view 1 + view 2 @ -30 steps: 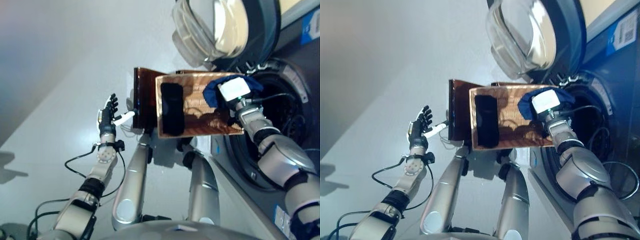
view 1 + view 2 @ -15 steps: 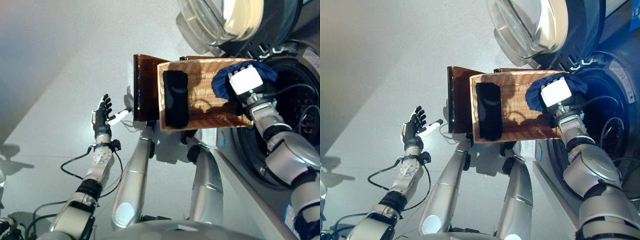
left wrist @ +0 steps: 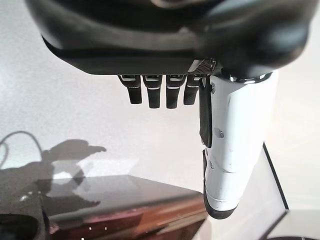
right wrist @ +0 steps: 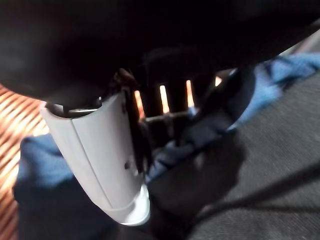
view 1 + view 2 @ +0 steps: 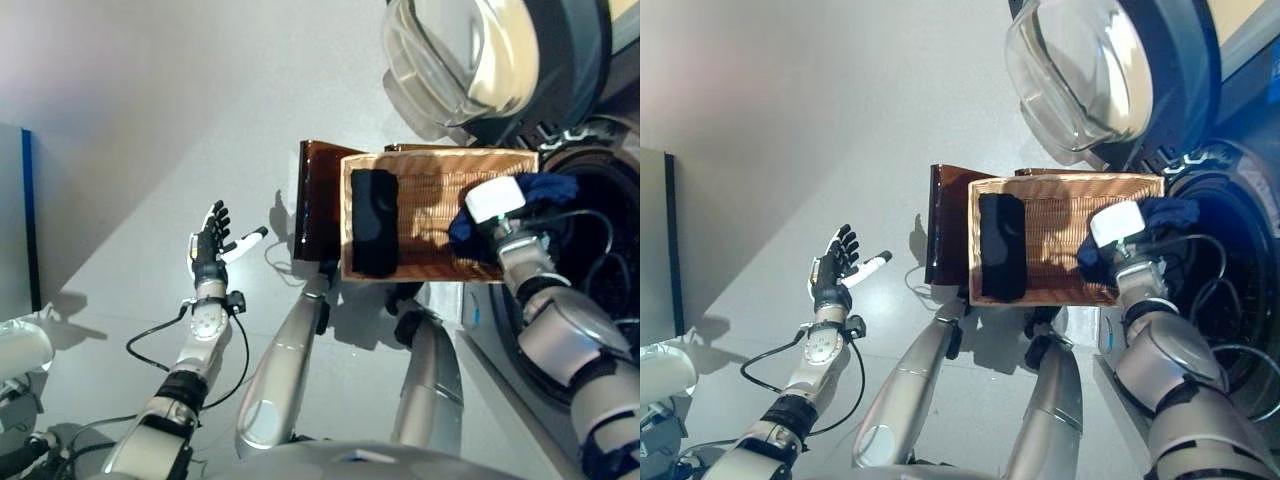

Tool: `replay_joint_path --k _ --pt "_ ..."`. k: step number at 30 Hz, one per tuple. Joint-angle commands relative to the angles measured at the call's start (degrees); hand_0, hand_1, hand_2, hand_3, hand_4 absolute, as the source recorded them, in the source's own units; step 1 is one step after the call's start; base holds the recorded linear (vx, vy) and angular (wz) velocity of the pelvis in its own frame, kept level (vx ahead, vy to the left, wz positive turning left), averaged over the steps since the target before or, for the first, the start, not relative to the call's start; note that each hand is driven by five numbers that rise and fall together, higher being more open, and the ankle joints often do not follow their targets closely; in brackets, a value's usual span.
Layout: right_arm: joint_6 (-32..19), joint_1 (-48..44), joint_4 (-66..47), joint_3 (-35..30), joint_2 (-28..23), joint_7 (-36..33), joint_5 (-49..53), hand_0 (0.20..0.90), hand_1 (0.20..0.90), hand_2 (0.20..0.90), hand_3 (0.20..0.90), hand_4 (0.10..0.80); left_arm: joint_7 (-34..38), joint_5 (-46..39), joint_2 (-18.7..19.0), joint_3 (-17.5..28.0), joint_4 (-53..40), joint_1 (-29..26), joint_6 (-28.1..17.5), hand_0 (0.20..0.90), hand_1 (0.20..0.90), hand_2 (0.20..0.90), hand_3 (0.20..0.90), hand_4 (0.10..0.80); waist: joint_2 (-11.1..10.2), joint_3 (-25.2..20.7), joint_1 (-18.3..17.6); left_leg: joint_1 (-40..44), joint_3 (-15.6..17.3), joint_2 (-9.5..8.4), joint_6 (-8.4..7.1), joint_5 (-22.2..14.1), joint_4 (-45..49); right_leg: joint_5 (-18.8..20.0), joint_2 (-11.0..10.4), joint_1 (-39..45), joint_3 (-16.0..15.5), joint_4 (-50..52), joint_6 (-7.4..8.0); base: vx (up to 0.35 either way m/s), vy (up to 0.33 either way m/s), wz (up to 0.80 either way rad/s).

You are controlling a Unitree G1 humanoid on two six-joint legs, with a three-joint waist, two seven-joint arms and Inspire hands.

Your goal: Pick up the clothes and place them into the washing machine

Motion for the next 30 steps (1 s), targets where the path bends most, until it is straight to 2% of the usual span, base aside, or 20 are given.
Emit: replay_joint_path --k 1,7,8,9,10,11,14,16,17,18,19,22,24,28,30 --pt "1.8 0.2 2.6 1.2 -4.7 -0.1 0.6 0.200 0.200 0.200 0.200 0.300 0.8 1.7 0.5 0.8 0.1 0.5 -3.7 0.900 0.900 0.900 0.900 0.800 3.2 -2.4 -1.4 -1.2 -2.4 2.57 -5.39 3.0 -4.9 -3.2 1.5 6.7 1.1 -4.3 3.46 0.013 0.010 -0.13" --pt "2.3 -0.6 2.4 -0.3 -6.2 -0.6 1.1 0.200 0.200 0.200 0.200 0.300 0.6 0.9 0.6 1.0 4.4 0.8 -2.8 0.900 0.900 0.900 0.900 0.800 3.1 -2.0 -2.1 3.6 -1.8 2.63 -5.59 3.9 -7.6 -2.1 1.7 11.6 1.0 -8.0 3.81 -0.005 0.005 -0.06" --pt "2.4 -1.0 2.6 -0.2 -6.5 -0.4 1.1 0.200 0.200 0.200 0.200 0.300 0.5 0.9 0.8 0.9 4.2 1.0 -2.8 0.900 0.900 0.900 0.900 0.800 3.5 -1.7 -1.8 3.6 -1.5 2.91 -5.20 5.5 -7.8 -0.2 2.0 11.8 0.5 -8.8 3.38 0.025 -0.004 -0.07" --pt "2.4 -0.9 2.6 -0.4 -6.4 -0.5 1.2 0.200 0.200 0.200 0.200 0.300 0.4 0.7 0.7 0.9 4.3 1.2 -2.7 0.900 0.900 0.900 0.900 0.800 3.2 -1.9 -2.0 5.0 -1.5 2.67 -5.49 3.9 -7.9 -1.6 1.9 13.4 1.1 -9.2 3.81 0.015 -0.003 -0.04" --pt "2.5 -0.9 2.6 -0.5 -6.4 -0.5 1.2 0.200 0.200 0.200 0.200 0.300 0.4 0.7 0.7 0.9 4.5 1.2 -2.6 0.900 0.900 0.900 0.900 0.800 3.2 -2.0 -2.0 5.5 -1.4 2.65 -5.44 3.9 -8.0 -1.4 2.0 14.1 1.0 -9.8 3.89 0.000 0.000 0.00" --pt "2.6 -1.0 2.6 -0.5 -6.4 -0.5 1.2 0.200 0.200 0.200 0.200 0.300 0.4 0.7 0.8 0.9 4.5 1.2 -2.6 0.900 0.900 0.900 0.900 0.800 3.5 -1.7 -1.8 4.9 -1.2 2.87 -5.12 5.4 -8.0 0.2 2.1 13.7 0.5 -10.1 3.47 -0.070 0.019 -0.02" --pt "2.7 -2.1 2.0 -1.7 -6.6 -1.1 2.5 0.200 0.200 0.200 0.200 0.300 0.8 0.9 1.1 0.6 6.1 0.5 -2.3 0.900 0.900 0.900 0.900 0.800 3.5 -1.8 -2.0 7.3 -0.9 3.06 -5.03 5.5 -9.0 0.9 2.4 16.2 0.8 -11.8 3.66 0.002 0.016 -0.07" --pt "0.8 -3.0 1.2 -7.7 -6.8 -3.4 11.7 0.200 0.200 0.200 0.200 0.300 1.1 1.4 1.1 0.2 6.5 0.6 -1.8 0.900 0.900 0.900 0.900 0.800 3.6 -1.7 -2.4 10.1 -0.4 2.98 -4.96 5.7 -10.2 1.9 2.4 19.4 0.9 -13.9 3.91 0.039 0.016 -0.06" --pt "0.8 -3.0 1.2 -7.7 -6.8 -3.4 11.7 0.200 0.200 0.200 0.200 0.300 1.1 1.4 1.1 0.2 6.5 0.6 -1.8 0.900 0.900 0.900 0.900 0.800 3.6 -1.7 -2.4 10.1 -0.4 2.99 -4.96 5.7 -10.2 1.9 2.4 19.4 0.9 -13.9 3.91 0.030 0.021 -0.10" --pt "-2.0 -4.1 1.1 -13.9 -6.7 -4.5 22.1 0.200 0.200 0.200 0.200 0.300 0.9 1.6 1.5 -0.4 5.8 1.1 -1.6 0.900 0.900 0.900 0.900 0.800 4.2 -1.8 -2.3 12.0 -0.3 2.89 -4.76 5.8 -11.0 2.7 2.4 21.7 0.9 -15.8 4.18 0.023 0.014 -0.09" --pt "-2.0 -4.0 1.1 -14.0 -6.7 -4.5 22.1 0.200 0.200 0.200 0.200 0.300 0.9 1.6 1.5 -0.5 5.8 1.1 -1.6 0.900 0.900 0.900 0.900 0.800 4.2 -1.7 -2.3 12.2 -0.2 2.90 -4.76 5.8 -11.1 2.7 2.4 21.8 0.9 -15.9 4.18 0.049 0.044 -0.10" --pt "-7.1 -6.8 1.7 -26.9 -6.9 -6.0 45.9 0.200 0.200 0.200 0.200 0.300 0.8 0.6 2.2 -0.5 4.6 3.2 -1.4 0.900 0.900 0.900 0.900 0.800 5.1 -2.4 -2.5 15.3 0.7 2.39 -4.25 5.6 -12.7 4.0 2.0 24.9 1.5 -19.0 4.77 0.058 0.073 -0.06" --pt "-8.0 -7.3 2.3 -28.8 -6.8 -6.0 49.7 0.200 0.200 0.200 0.200 0.300 0.8 0.6 2.2 -0.4 4.7 3.6 -1.3 0.900 0.900 0.900 0.900 0.800 5.4 -2.4 -2.6 15.8 1.1 2.22 -4.13 5.4 -12.9 4.2 2.0 25.2 1.9 -19.5 4.84 0.029 0.063 -0.04" --pt "-13.7 -7.5 3.0 -39.2 -5.8 -6.5 71.1 0.200 0.200 0.200 0.200 0.300 0.3 1.3 2.5 -0.2 3.6 6.0 -1.0 0.900 0.900 0.900 0.900 0.800 7.4 -3.4 -2.9 16.6 2.5 1.18 -3.43 4.5 -13.3 4.9 1.1 25.4 3.3 -20.4 5.40 0.024 0.098 -0.10" --pt "-14.9 -6.7 2.4 -40.9 -5.1 -6.2 74.4 0.200 0.200 0.200 0.200 0.300 0.4 1.4 2.5 -0.1 3.8 6.2 -0.9 0.900 0.900 0.900 0.900 0.800 7.7 -3.5 -3.1 16.7 2.7 1.00 -3.37 4.4 -13.3 4.9 1.0 25.3 3.7 -20.4 5.54 0.024 0.097 -0.04"
